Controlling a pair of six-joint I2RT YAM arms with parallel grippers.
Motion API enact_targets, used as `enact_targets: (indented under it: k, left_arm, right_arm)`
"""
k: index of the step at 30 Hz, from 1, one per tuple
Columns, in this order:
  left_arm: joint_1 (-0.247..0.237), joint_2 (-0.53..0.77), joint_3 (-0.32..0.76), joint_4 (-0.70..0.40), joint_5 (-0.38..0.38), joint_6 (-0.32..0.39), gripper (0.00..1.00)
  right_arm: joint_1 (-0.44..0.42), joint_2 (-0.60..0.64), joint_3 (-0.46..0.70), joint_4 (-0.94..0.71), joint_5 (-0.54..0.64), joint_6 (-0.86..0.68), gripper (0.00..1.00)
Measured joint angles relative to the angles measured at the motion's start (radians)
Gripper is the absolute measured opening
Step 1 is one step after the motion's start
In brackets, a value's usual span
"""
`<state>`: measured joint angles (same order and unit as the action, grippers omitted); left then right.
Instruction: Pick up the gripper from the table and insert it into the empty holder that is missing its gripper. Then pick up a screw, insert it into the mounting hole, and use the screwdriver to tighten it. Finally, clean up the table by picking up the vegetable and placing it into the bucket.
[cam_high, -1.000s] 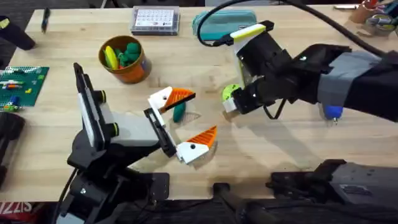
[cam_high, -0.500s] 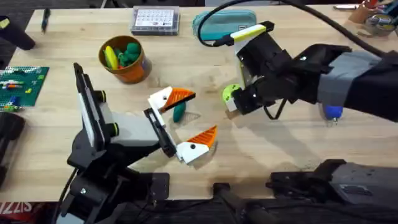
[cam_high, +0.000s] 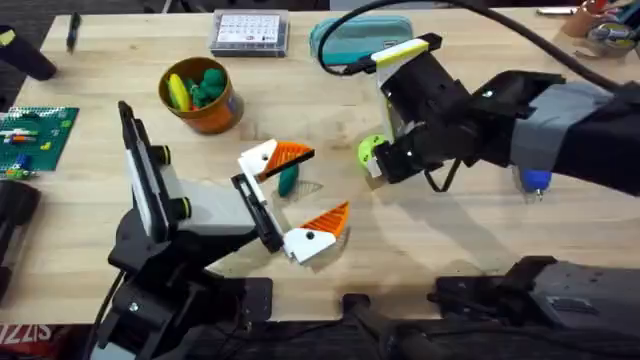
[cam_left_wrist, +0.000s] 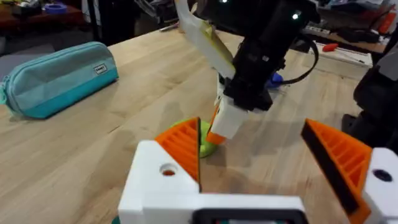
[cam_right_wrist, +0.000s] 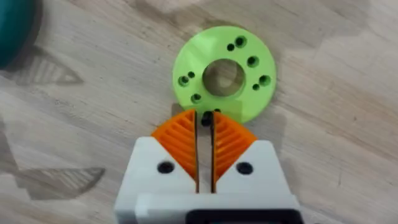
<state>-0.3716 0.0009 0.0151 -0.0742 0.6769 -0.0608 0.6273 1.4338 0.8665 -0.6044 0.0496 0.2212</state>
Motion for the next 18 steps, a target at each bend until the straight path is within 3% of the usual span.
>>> enact_targets:
  k: [10,15,18]
  left_arm:
    - [0.000,0.000,0.000,0.000,0.000,0.000,0.986]
    - [0.000,0.000,0.000,0.000,0.000,0.000,0.986]
    - [0.000,0.000,0.000,0.000,0.000,0.000,0.986]
  right_arm:
    - [0.000,0.018,0.000,-0.006,0.004,0.003,0.124]
    - [0.000,0.019,0.000,-0.003,0.009,0.005,0.021]
    - [0.000,0.019,0.000,-0.001,0.010,0.007,0.009]
